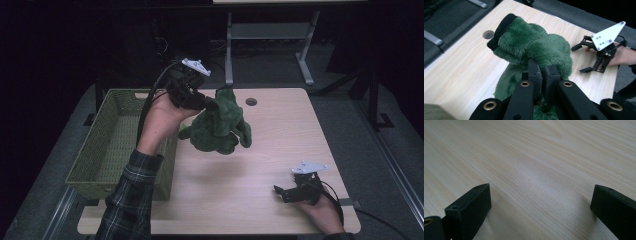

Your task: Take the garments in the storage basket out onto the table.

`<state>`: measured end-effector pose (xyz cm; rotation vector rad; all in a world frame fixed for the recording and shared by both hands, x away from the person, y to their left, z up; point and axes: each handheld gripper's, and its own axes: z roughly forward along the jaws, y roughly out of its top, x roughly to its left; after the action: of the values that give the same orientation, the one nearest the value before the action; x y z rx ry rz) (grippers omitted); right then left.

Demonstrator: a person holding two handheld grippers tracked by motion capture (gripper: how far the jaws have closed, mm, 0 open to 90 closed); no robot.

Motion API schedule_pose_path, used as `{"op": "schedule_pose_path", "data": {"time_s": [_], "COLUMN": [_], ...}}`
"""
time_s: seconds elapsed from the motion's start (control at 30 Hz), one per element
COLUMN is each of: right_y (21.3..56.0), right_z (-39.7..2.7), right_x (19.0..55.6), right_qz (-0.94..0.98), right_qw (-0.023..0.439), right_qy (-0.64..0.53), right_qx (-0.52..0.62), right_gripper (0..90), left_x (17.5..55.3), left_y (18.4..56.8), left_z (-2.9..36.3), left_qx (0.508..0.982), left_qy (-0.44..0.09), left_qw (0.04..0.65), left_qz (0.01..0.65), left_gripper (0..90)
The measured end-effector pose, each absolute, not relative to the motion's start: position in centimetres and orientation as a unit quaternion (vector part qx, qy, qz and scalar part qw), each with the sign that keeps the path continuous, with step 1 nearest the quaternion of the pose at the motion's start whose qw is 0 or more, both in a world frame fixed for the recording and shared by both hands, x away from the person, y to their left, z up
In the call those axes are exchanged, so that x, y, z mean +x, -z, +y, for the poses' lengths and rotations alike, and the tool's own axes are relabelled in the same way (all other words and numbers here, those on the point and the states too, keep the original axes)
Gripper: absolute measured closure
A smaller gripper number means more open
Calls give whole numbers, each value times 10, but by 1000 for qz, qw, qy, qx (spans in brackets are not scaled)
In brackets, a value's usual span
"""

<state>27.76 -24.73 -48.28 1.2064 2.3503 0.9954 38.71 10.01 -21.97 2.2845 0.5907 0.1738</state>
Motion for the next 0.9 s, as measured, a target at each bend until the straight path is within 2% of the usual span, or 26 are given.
{"op": "schedule_pose_path", "data": {"time_s": [0.9], "right_y": [483], "right_z": [-247], "right_x": [278], "right_qz": [822], "right_qw": [160], "right_qy": [-349], "right_qx": [421], "right_gripper": [26], "left_x": [380], "left_y": [302], "left_z": [35], "left_qx": [910], "left_qy": [-7], "left_qw": [356], "left_qz": [212], "left_gripper": [861]}}
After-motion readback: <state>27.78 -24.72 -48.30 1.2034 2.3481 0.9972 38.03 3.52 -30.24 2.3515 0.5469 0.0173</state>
